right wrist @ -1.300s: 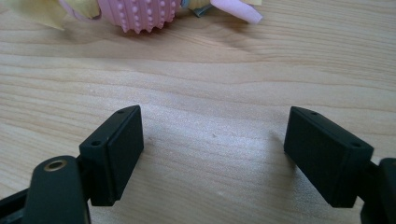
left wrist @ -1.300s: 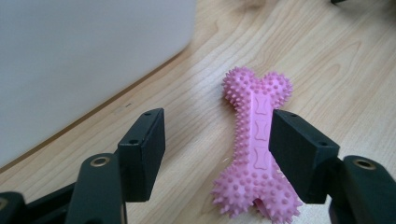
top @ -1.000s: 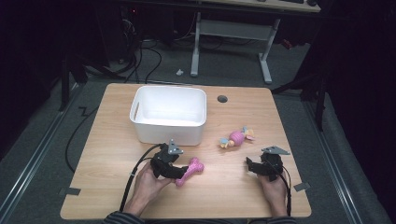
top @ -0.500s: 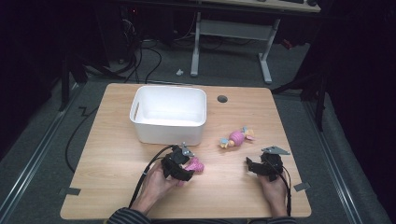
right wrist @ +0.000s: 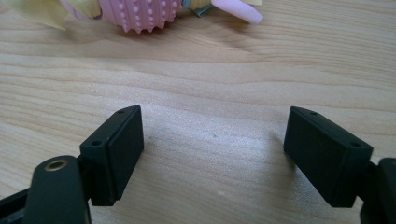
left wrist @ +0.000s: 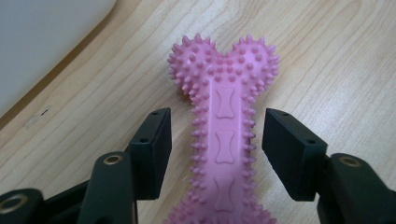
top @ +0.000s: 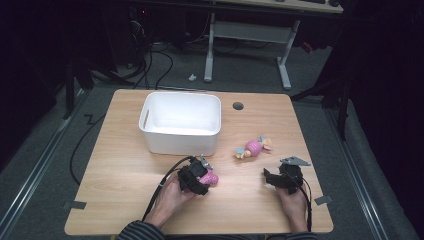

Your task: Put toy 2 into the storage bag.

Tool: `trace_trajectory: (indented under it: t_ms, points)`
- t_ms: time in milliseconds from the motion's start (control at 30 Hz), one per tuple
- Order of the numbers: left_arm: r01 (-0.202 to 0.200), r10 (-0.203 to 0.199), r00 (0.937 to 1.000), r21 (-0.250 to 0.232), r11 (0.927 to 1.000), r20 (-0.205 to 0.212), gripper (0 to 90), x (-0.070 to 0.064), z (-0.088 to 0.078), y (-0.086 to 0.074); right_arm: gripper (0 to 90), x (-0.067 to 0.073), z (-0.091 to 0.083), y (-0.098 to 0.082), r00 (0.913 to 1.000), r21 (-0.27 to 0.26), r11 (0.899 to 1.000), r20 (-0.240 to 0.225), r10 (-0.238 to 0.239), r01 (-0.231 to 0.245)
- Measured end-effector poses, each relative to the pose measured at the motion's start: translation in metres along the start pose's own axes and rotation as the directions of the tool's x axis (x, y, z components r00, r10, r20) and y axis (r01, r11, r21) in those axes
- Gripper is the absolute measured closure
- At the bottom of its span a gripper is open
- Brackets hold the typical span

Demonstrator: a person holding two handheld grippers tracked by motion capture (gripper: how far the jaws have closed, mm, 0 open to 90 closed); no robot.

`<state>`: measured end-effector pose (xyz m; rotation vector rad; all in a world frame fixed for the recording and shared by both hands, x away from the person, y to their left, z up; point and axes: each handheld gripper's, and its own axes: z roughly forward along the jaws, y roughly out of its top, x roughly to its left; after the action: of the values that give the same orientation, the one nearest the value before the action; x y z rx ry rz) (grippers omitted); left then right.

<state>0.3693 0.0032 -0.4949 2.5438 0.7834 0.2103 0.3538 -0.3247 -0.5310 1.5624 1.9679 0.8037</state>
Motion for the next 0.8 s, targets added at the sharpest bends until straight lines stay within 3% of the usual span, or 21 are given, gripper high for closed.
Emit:
trace_trajectory:
  t_ms: [367, 800]
  points:
    - [0.007, -0.007, 1.0, 0.02, 0.9998, 0.004, 44.9, 0.0004, 0.006, 0.0013, 20.3, 0.0002, 0.0, -0.0002, 1.0, -0.002, 1.0, -0.001, 0.0, 0.0]
    - [-0.005, 0.004, 0.9999, 0.02, 0.9998, 0.016, 57.2, 0.0004, 0.0081, 0.0015, 20.3, 0.0002, 0.0, -0.0002, 1.0, -0.002, 1.0, -0.002, -0.001, 0.001]
